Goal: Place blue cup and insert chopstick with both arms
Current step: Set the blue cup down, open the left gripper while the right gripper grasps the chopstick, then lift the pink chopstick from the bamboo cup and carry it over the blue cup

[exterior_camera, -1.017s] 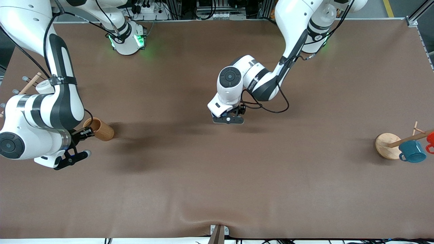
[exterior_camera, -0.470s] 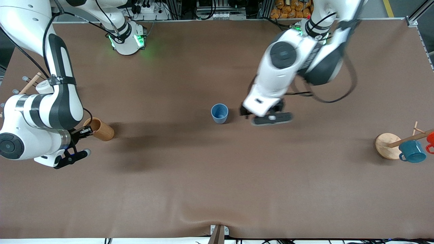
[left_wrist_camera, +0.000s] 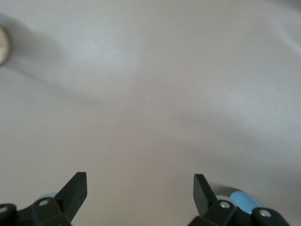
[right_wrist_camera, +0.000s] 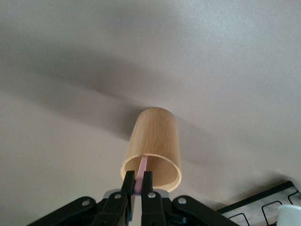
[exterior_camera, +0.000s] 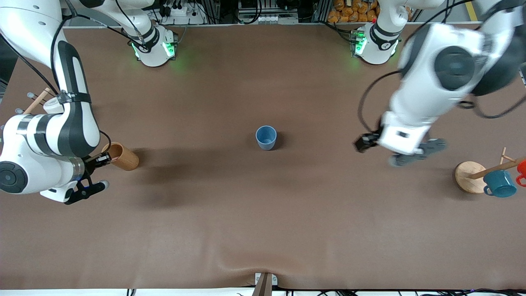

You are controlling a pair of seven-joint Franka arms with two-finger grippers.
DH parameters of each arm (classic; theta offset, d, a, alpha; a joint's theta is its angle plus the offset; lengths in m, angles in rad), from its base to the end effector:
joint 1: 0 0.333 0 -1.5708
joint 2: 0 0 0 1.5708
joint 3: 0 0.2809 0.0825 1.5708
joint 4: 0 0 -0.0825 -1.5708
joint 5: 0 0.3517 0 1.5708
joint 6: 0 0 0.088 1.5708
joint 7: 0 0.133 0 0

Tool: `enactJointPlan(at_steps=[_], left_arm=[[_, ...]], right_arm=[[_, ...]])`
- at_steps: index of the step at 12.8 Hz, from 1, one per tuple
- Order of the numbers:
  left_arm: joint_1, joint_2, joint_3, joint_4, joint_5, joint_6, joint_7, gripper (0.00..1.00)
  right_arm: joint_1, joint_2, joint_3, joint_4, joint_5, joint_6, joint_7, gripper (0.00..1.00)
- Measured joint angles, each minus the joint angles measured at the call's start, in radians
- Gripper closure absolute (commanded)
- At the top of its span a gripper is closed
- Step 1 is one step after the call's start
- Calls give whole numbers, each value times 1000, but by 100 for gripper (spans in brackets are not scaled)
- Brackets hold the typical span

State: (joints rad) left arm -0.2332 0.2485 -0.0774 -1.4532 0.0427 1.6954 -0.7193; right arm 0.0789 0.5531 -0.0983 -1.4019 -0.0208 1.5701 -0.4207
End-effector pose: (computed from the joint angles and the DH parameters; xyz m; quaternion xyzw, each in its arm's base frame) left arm 0.5700 -0.1730 0.4877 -0.9794 -0.2014 -0.0033 0.0115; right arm 0.6064 -0.0064 0.3185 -0.9606 -0.1997 0.1934 0.0054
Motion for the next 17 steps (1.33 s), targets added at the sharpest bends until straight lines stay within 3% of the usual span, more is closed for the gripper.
enactJointPlan(at_steps=[6, 14, 17], left_arm=[[200, -105, -1, 14, 0, -70, 271, 0], [227, -123, -4, 14, 0, -115, 325, 0], [246, -142, -1, 15, 0, -138, 407, 0]], right_arm=[[-1, -42, -3, 102, -2, -147, -1, 100], [9, -77, -2, 187, -9, -170, -2, 100], [50, -77, 2, 220, -90, -171, -5, 100]])
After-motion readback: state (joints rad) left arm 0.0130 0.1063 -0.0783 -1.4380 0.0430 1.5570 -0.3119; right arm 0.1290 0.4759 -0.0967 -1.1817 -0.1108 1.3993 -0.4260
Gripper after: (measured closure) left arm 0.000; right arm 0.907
